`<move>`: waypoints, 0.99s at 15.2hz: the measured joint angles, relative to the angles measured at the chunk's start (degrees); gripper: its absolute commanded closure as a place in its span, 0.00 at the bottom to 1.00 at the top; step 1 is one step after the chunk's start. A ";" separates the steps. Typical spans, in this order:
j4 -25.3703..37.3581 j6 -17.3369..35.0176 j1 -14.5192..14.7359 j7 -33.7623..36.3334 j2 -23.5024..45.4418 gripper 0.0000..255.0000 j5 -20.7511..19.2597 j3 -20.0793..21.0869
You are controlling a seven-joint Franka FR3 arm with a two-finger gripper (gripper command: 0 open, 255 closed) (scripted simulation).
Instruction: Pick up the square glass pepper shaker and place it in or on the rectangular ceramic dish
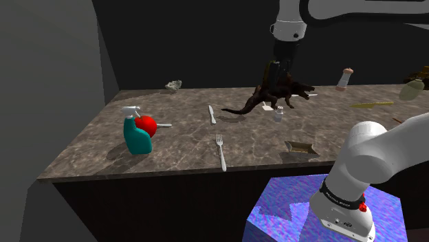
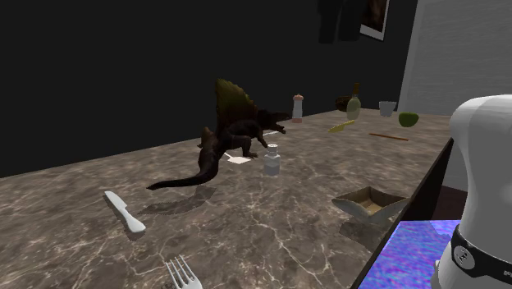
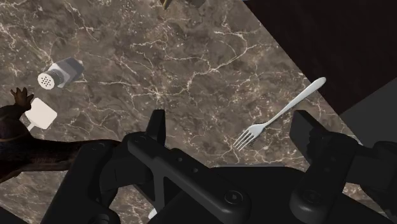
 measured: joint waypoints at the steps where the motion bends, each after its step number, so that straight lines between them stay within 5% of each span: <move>1: 0.00 0.00 0.00 0.00 0.00 0.00 0.00 0.00; 15: -8.43 15.23 -4.65 -14.50 6.43 0.00 -7.11 -15.47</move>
